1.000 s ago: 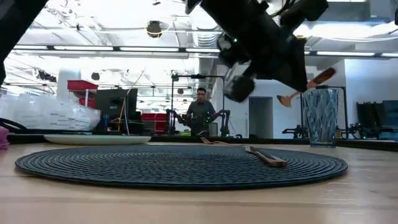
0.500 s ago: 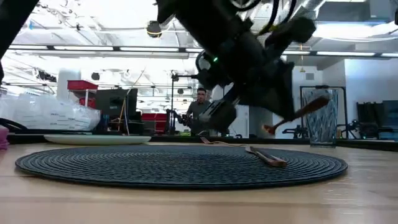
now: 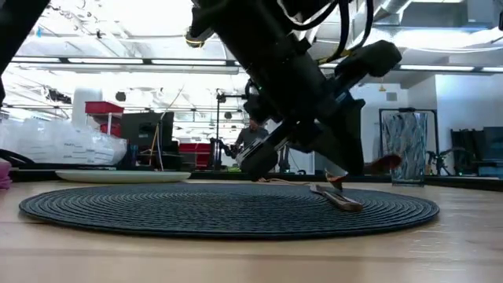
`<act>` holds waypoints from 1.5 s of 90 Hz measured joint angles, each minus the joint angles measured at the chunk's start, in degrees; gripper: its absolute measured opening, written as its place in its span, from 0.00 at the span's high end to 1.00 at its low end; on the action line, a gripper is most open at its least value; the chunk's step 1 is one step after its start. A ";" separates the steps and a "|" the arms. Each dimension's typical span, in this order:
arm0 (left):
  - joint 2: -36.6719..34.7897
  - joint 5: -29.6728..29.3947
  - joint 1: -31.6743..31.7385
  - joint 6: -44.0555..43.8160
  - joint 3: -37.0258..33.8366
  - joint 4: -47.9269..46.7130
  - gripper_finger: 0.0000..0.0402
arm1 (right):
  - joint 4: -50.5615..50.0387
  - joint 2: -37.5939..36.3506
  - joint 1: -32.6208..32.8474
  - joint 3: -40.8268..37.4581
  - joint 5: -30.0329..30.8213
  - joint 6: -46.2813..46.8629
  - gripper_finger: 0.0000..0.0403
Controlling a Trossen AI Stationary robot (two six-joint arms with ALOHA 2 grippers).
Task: Set table place
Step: Put the brown table spoon on the blue table mat to the right of the brown table knife
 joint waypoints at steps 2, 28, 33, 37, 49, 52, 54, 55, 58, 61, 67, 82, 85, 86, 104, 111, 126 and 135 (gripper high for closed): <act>0.00 0.22 0.00 0.01 0.00 0.01 1.00 | 0.00 0.00 -0.02 0.00 0.00 0.00 0.59; 0.00 1.12 0.20 2.36 0.00 -0.25 1.00 | 0.00 0.00 0.00 0.00 0.00 0.00 0.59; 0.00 1.12 0.20 2.38 0.00 -0.38 1.00 | 0.02 0.00 -0.02 0.00 0.00 0.00 0.59; 0.00 1.12 0.20 2.40 0.00 -0.45 1.00 | 0.02 0.00 -0.02 0.00 0.00 0.00 0.59; 0.00 1.12 0.20 2.63 0.00 -0.49 1.00 | 0.02 0.00 -0.02 0.00 0.00 0.00 0.59; 0.00 1.12 0.20 2.65 0.00 -0.50 1.00 | 0.02 0.00 -0.02 0.00 0.00 0.00 0.59; 0.00 1.12 0.20 2.78 0.00 -0.50 1.00 | 0.01 0.00 -0.01 0.00 0.00 0.00 0.59; 0.00 1.12 0.20 2.87 0.00 -0.50 1.00 | 0.02 0.00 -0.01 0.00 0.00 0.00 0.59; 0.00 1.12 0.20 3.04 0.00 -0.52 1.00 | 0.02 0.00 0.00 0.00 0.00 0.00 0.59; 0.00 1.12 0.20 3.04 0.00 -0.52 1.00 | 0.01 0.00 -0.02 0.00 0.00 0.00 0.59; 0.00 1.12 0.20 3.04 0.00 -0.56 1.00 | 0.02 0.00 -0.02 0.00 0.00 0.00 0.59; 0.00 2.61 0.20 2.97 0.00 -2.04 1.00 | 0.00 0.00 0.00 0.00 0.00 0.00 0.59; 0.00 2.82 0.20 2.95 0.00 -2.46 1.00 | 0.00 0.00 -0.01 0.00 0.00 0.00 0.59; 0.00 2.89 0.20 2.96 0.00 -2.59 1.00 | 0.00 0.00 -0.01 0.00 0.01 0.00 0.59; 0.00 3.85 0.20 3.43 0.00 -3.06 1.00 | 0.00 0.00 -0.01 -0.01 0.06 0.00 0.59; 0.00 3.86 0.20 4.42 0.00 -3.06 1.00 | 0.01 0.00 -0.02 -0.01 0.10 0.00 0.59; 0.00 3.98 0.20 6.46 0.00 -3.02 1.00 | 0.01 0.00 -0.01 -0.02 0.31 0.02 0.59; 0.00 4.56 0.24 7.02 0.00 -2.99 1.00 | 0.02 0.00 0.00 -0.01 0.31 0.02 0.59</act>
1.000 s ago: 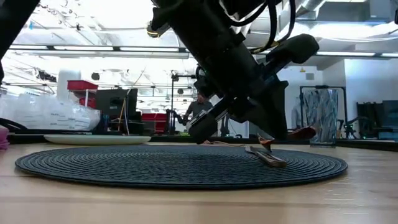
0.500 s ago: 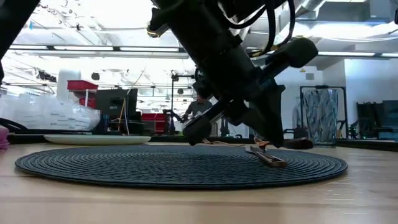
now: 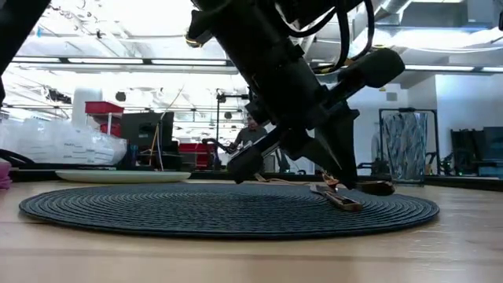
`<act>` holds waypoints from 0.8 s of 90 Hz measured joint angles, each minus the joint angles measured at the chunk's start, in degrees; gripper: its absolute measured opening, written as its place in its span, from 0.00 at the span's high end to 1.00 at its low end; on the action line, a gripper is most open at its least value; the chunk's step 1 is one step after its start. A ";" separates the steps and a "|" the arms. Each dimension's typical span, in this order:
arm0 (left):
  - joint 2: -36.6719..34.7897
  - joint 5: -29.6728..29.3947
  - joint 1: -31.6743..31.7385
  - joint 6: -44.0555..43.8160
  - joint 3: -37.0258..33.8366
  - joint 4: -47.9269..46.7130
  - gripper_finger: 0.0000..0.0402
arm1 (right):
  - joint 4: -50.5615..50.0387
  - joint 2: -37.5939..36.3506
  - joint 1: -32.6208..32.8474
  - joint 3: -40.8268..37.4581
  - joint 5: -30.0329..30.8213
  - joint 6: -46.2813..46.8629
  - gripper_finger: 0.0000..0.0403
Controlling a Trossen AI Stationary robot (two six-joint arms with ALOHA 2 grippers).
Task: Set table place
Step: Put the brown table spoon on the blue table mat to the right of the brown table knife
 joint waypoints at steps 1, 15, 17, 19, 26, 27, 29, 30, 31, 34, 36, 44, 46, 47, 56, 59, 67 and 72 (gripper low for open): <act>0.00 0.10 0.00 0.07 0.00 0.00 1.00 | 0.00 0.00 -0.01 0.00 0.00 0.00 0.59; 0.00 0.63 -0.02 0.66 0.00 -0.07 1.00 | -0.02 0.00 -0.01 -0.01 0.00 0.00 0.59; 0.00 0.65 -0.02 0.84 0.00 -0.08 1.00 | -0.01 0.00 0.00 0.00 0.00 0.00 0.59; 0.00 0.65 -0.02 0.97 0.00 -0.09 1.00 | -0.01 0.00 0.00 0.00 0.00 0.02 0.59; 0.00 0.65 0.00 1.42 0.00 -0.09 1.00 | 0.00 0.00 -0.01 -0.01 0.00 0.02 0.59; 0.00 0.65 0.00 1.53 0.00 -0.09 1.00 | 0.00 0.00 -0.01 -0.01 0.00 0.02 0.59; 0.00 0.67 0.00 1.74 0.00 -0.09 1.00 | 0.00 0.01 -0.01 -0.01 0.00 0.06 0.59; 0.00 0.67 0.01 1.85 0.00 -0.09 1.00 | 0.00 0.00 -0.01 -0.01 0.00 0.10 0.59; 0.00 0.67 0.02 1.95 0.00 -0.09 1.00 | 0.00 0.00 -0.01 0.00 0.00 0.21 0.59; 0.00 0.67 0.02 2.03 0.00 -0.09 1.00 | 0.00 0.00 0.00 -0.01 0.00 0.42 0.59; 0.00 0.67 0.02 2.04 0.00 -0.09 1.00 | 0.03 0.01 0.00 -0.01 0.00 0.42 0.59; 0.00 0.67 0.01 2.05 0.00 -0.09 0.96 | 0.11 0.01 -0.01 -0.01 0.01 0.44 0.59; 0.00 0.67 0.01 2.05 0.00 -0.11 0.95 | 0.14 0.02 -0.01 -0.01 0.00 0.45 0.59; 0.00 0.67 0.00 2.05 0.00 -0.11 0.94 | 0.17 0.02 -0.01 -0.01 0.00 0.46 0.59; 0.00 0.67 0.00 2.00 0.00 -0.28 0.86 | 0.52 0.04 0.00 -0.01 0.01 0.46 0.59; 0.00 0.66 0.00 1.99 0.00 -0.50 0.84 | 0.50 0.04 -0.01 -0.01 0.01 0.46 0.59; 0.00 0.65 0.02 2.03 0.00 -0.53 0.78 | 0.48 0.04 0.01 -0.01 0.01 0.46 0.59; 0.00 0.63 0.02 2.05 0.00 -0.50 0.75 | 0.48 0.04 0.01 -0.01 0.00 0.46 0.59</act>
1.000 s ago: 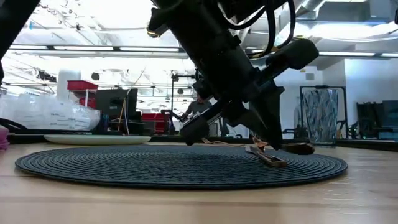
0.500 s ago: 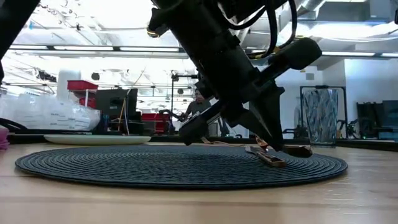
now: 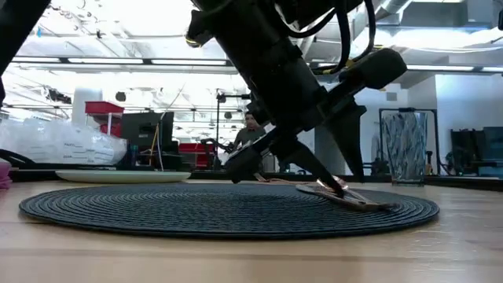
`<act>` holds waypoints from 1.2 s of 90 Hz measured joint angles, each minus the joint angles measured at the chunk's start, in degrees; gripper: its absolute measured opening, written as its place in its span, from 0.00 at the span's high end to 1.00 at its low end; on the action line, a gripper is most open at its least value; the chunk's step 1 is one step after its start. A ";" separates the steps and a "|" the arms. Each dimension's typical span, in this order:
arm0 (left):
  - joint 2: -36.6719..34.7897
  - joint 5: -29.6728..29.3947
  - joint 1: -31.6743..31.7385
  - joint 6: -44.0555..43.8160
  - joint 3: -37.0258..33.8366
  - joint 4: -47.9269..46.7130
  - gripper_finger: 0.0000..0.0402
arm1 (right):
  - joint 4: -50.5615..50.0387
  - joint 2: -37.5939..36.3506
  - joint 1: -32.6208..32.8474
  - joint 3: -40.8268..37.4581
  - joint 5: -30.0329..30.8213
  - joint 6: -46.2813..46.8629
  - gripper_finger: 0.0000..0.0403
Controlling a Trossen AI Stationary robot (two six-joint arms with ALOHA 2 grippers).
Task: Set table place
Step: Put the brown table spoon on the blue table mat to the right of the brown table knife, then put the brown fork on top of the pink table napkin
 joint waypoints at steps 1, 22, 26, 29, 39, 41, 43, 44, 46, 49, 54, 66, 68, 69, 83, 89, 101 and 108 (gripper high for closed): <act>0.00 0.00 -0.01 0.00 0.00 0.00 0.75 | 0.00 0.00 -0.01 0.00 0.00 0.00 0.59; -0.02 -0.09 0.33 1.24 0.00 0.06 0.72 | -0.02 0.00 -0.01 0.00 0.00 0.00 0.59; -0.15 -0.07 0.50 1.89 0.00 0.70 0.72 | 0.00 0.00 0.00 0.00 0.00 0.00 0.59; -0.51 -0.11 0.69 2.45 0.00 0.73 0.72 | 0.00 0.00 0.00 0.00 0.00 0.00 0.59; -2.28 -1.90 1.50 5.53 0.04 2.09 0.72 | 1.38 0.02 0.00 0.00 -0.01 0.00 0.59; -2.78 -2.60 1.75 6.50 0.03 1.90 0.72 | 2.03 0.02 0.00 0.00 -0.02 -0.01 0.59; -3.20 -2.93 2.03 7.57 0.02 2.05 0.72 | 2.57 0.02 0.00 0.00 -0.02 -0.02 0.59; -3.42 -3.04 2.21 8.12 0.02 2.21 0.72 | 2.82 0.03 0.00 0.00 -0.03 -0.03 0.59; -3.98 -3.36 2.50 9.32 0.04 2.26 0.72 | 3.35 0.10 0.00 0.00 -0.05 -0.15 0.59; -4.96 -3.95 3.01 11.24 0.02 1.79 0.72 | 4.18 0.41 0.00 0.00 -0.05 -0.35 0.59; -6.68 -4.22 4.07 15.01 0.02 1.73 0.72 | 5.78 1.26 0.00 0.00 -0.12 -1.19 0.59; -11.20 -4.27 7.00 25.51 0.04 1.88 0.72 | 8.90 5.40 0.04 0.00 -0.44 -5.03 0.59; -11.98 -4.27 7.47 27.22 0.04 1.90 0.72 | 9.54 6.40 0.04 0.00 -0.46 -5.97 0.59; -12.40 -4.27 7.75 28.09 0.04 1.83 0.72 | 9.87 6.90 0.04 0.00 -0.46 -6.42 0.59; -18.18 -4.31 11.83 37.75 0.04 -1.69 0.72 | 14.88 15.44 0.04 0.00 -1.51 -13.91 0.59; -20.28 -4.33 13.58 41.16 0.07 -4.58 0.72 | 17.82 19.49 0.04 0.00 -2.45 -17.09 0.59; -24.40 -4.31 17.00 46.70 0.04 -15.51 0.72 | 24.27 27.64 0.04 0.00 -5.10 -22.63 0.59; -26.62 -4.33 18.95 48.09 0.04 -24.32 0.72 | 27.48 31.95 0.04 0.00 -5.18 -25.12 0.59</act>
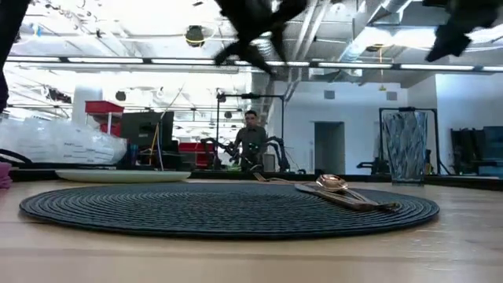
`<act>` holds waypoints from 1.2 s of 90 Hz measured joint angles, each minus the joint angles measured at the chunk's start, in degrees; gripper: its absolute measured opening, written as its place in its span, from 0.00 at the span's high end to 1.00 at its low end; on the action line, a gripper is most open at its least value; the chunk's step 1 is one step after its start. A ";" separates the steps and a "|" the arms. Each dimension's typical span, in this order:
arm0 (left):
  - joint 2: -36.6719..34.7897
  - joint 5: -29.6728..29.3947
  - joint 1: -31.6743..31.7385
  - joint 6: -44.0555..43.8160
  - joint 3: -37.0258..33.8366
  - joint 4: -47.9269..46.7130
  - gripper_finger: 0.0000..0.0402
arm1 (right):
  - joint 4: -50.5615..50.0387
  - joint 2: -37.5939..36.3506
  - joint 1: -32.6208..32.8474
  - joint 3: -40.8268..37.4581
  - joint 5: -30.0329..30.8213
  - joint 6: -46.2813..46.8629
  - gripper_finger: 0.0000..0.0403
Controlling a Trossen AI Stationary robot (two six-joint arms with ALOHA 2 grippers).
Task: Set table place
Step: Put the brown fork on top of the pink table napkin
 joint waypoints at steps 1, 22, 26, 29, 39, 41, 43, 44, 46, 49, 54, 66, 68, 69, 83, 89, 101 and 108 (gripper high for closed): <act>-0.26 0.00 0.25 0.05 0.00 -1.21 0.72 | 0.41 0.57 0.00 0.00 0.00 -0.34 0.59; -3.15 -0.02 3.66 -0.48 0.00 -29.56 0.72 | 4.80 11.12 -0.11 0.00 -0.02 -5.99 0.59; -3.14 0.00 3.92 -0.93 0.00 -34.67 0.72 | 5.65 12.77 -0.11 0.00 -0.02 -6.66 0.59; -3.06 0.01 3.96 -1.47 -0.01 -38.81 0.72 | 6.42 13.99 -0.11 0.00 -0.02 -6.82 0.59; -2.78 -1.94 3.96 -5.95 -0.56 -46.92 0.72 | 10.36 17.70 -0.11 0.00 -0.05 -6.85 0.59; -3.08 -2.27 3.96 -6.31 -1.27 -45.95 0.72 | 11.28 18.41 -0.11 0.00 -0.07 -6.85 0.59; -3.79 -2.32 3.96 -6.36 -2.48 -44.35 0.72 | 12.17 19.09 -0.11 0.00 -0.08 -6.85 0.59; -4.26 -2.16 3.98 -6.30 -3.17 -43.53 0.73 | 12.61 19.40 -0.12 0.00 -0.10 -6.85 0.59; -5.11 -1.51 4.16 -6.03 -4.57 -41.93 0.73 | 13.43 19.99 -0.19 0.00 -0.13 -6.85 0.59; -6.39 -0.71 4.45 -5.93 -6.73 -38.84 0.74 | 14.32 20.77 -0.53 0.00 -0.16 -6.85 0.59; -9.51 1.55 5.38 -6.45 -11.50 -30.47 0.76 | 15.14 21.93 -1.77 0.00 -0.32 -6.84 0.59; -12.72 6.93 8.51 -9.55 -25.10 4.94 0.83 | 14.83 22.93 -7.25 0.00 0.13 -6.29 0.59; -12.63 7.74 9.03 -9.61 -26.87 11.95 0.85 | 15.01 22.79 -8.44 0.00 0.13 -6.06 0.59; -12.50 8.16 9.28 -9.59 -27.58 15.07 0.86 | 15.23 22.73 -9.05 0.00 0.13 -6.05 0.59; -4.29 9.40 12.57 -12.91 -28.60 34.03 0.97 | 20.20 22.48 -16.82 0.00 -1.67 -7.16 0.59; 0.33 9.74 14.10 -14.88 -26.62 33.10 0.99 | 21.01 23.30 -19.69 0.00 -3.31 -6.85 0.59; 5.91 16.53 16.40 -12.09 -21.85 34.37 0.97 | 21.48 25.10 -22.89 0.00 -6.36 -6.39 0.59; 8.07 19.83 17.20 -8.64 -19.56 33.96 0.97 | 21.44 26.09 -23.47 -0.02 -8.16 -6.32 0.59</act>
